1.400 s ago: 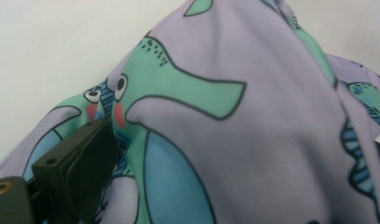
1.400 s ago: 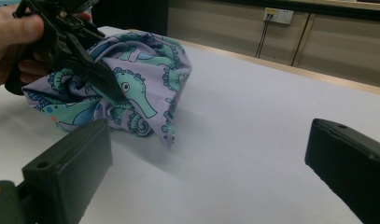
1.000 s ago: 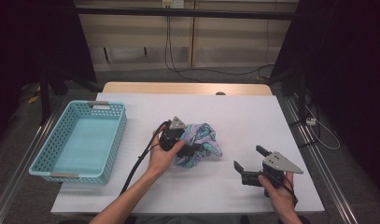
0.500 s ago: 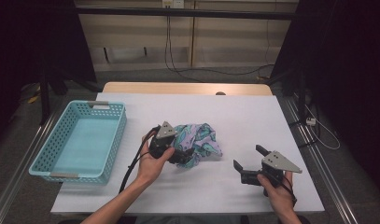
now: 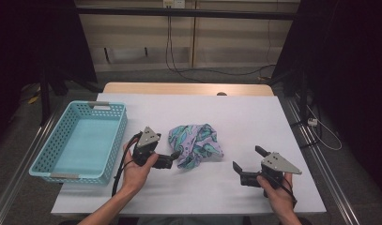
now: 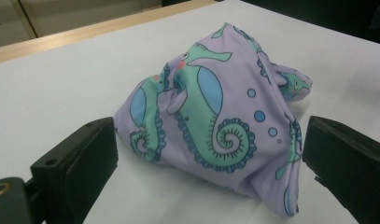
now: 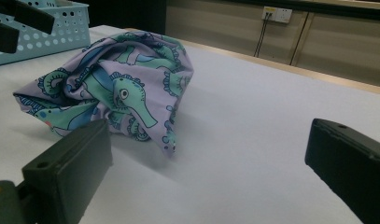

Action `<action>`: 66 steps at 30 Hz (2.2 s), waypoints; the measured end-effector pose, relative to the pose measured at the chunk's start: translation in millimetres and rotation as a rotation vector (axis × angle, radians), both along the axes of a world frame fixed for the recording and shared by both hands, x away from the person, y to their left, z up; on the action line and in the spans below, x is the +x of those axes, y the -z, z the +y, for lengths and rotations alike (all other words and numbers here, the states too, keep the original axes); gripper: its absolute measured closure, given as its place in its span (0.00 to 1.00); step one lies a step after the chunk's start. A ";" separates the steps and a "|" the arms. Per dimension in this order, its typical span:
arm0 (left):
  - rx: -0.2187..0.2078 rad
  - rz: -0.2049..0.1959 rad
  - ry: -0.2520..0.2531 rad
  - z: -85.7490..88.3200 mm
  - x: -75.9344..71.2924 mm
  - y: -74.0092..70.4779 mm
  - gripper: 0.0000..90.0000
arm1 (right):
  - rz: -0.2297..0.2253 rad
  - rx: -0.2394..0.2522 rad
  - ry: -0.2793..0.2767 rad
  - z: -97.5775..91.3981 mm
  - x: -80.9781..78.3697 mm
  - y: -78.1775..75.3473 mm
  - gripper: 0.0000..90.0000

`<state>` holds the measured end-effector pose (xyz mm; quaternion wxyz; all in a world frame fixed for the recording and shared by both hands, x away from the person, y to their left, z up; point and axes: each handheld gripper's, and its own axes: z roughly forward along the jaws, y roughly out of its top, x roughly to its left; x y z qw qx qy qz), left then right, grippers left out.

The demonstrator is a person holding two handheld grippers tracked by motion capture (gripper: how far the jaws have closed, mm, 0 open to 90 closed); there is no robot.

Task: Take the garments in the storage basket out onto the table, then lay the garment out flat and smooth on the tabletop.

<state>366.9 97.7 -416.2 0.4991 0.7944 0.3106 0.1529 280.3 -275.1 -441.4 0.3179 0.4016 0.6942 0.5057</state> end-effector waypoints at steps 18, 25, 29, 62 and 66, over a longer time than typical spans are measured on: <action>-0.037 0.007 0.020 7.7 3.7 13.6 0.05 | 0.065 -0.030 -0.142 46.8 36.7 -4.7 0.00; -0.041 0.006 0.020 5.1 6.9 15.3 0.06 | 0.130 -0.042 -0.185 71.4 55.7 2.6 0.08; -0.045 0.002 0.008 6.5 9.0 15.7 0.06 | 0.152 -0.052 -0.175 80.2 68.6 3.7 0.11; 0.061 0.062 0.191 -38.4 1.2 22.0 0.15 | 0.173 -0.096 -0.228 86.3 87.7 -15.2 0.98; 0.119 0.069 0.146 -40.4 3.7 26.1 0.44 | 0.158 -0.089 -0.224 83.7 86.4 -20.5 0.98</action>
